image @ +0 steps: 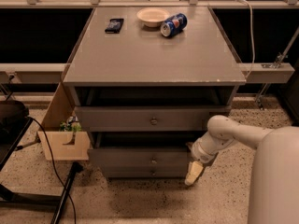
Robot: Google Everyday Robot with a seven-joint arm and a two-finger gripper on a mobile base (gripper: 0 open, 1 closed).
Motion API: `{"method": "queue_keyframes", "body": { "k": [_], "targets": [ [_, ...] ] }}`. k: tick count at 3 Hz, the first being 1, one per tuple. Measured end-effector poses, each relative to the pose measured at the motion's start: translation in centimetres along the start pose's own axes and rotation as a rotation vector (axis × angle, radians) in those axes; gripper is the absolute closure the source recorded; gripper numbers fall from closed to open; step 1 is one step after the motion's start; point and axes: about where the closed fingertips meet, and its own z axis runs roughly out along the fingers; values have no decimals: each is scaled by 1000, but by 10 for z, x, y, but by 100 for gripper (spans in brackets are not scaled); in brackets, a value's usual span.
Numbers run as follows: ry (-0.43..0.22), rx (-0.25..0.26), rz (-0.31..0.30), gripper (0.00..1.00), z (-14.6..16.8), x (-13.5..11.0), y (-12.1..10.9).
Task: Open middle drawer
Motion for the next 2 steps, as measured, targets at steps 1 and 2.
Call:
{"method": "queue_keyframes", "body": {
  "k": [1, 2],
  "targets": [
    [12, -22, 19, 0, -6, 11, 16],
    [20, -36, 28, 0, -11, 17, 25]
  ]
}}
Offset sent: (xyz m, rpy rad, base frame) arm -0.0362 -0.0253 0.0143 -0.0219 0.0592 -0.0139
